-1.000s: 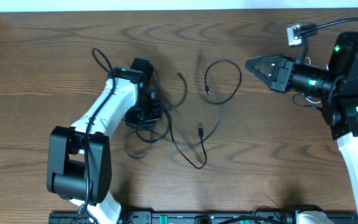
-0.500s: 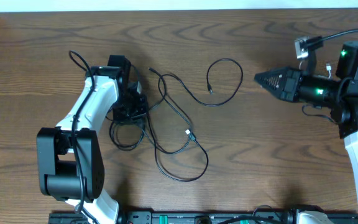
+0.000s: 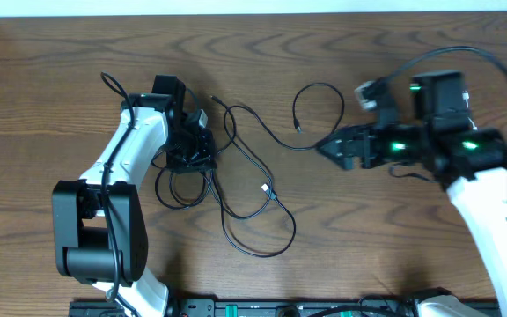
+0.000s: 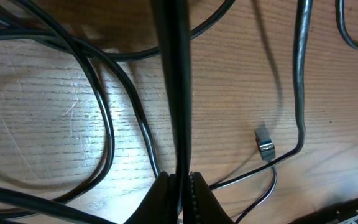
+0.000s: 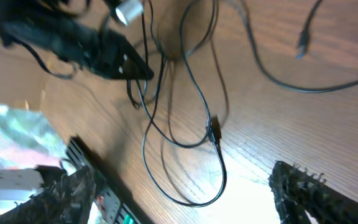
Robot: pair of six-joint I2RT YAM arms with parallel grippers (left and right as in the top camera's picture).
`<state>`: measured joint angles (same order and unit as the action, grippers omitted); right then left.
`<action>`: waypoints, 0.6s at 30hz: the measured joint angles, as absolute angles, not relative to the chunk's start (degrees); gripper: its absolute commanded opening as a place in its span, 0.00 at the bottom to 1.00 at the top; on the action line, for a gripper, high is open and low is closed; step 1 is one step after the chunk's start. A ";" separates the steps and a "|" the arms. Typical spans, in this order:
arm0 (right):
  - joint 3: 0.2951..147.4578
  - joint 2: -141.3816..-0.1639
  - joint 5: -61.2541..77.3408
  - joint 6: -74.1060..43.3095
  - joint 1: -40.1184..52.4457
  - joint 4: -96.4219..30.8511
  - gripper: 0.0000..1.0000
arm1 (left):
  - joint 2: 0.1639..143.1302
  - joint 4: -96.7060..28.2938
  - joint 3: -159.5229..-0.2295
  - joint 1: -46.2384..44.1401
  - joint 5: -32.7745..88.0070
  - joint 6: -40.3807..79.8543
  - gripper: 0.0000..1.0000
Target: Untangle cables
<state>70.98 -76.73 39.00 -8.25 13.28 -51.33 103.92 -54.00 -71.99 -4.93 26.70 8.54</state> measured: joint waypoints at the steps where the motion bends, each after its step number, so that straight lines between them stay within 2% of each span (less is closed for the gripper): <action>1: 70.85 -77.95 38.57 -8.01 14.61 -50.65 0.82 | 103.92 -53.95 -71.99 -4.93 26.65 8.54 0.08; 13: 70.32 -95.02 30.13 -5.28 28.56 -34.76 0.70 | 103.92 -54.74 -71.99 -4.93 25.52 8.54 0.08; 18: 70.32 -101.71 28.27 -3.84 31.75 -26.55 0.73 | 103.92 -54.85 -71.99 -4.93 25.36 8.51 0.08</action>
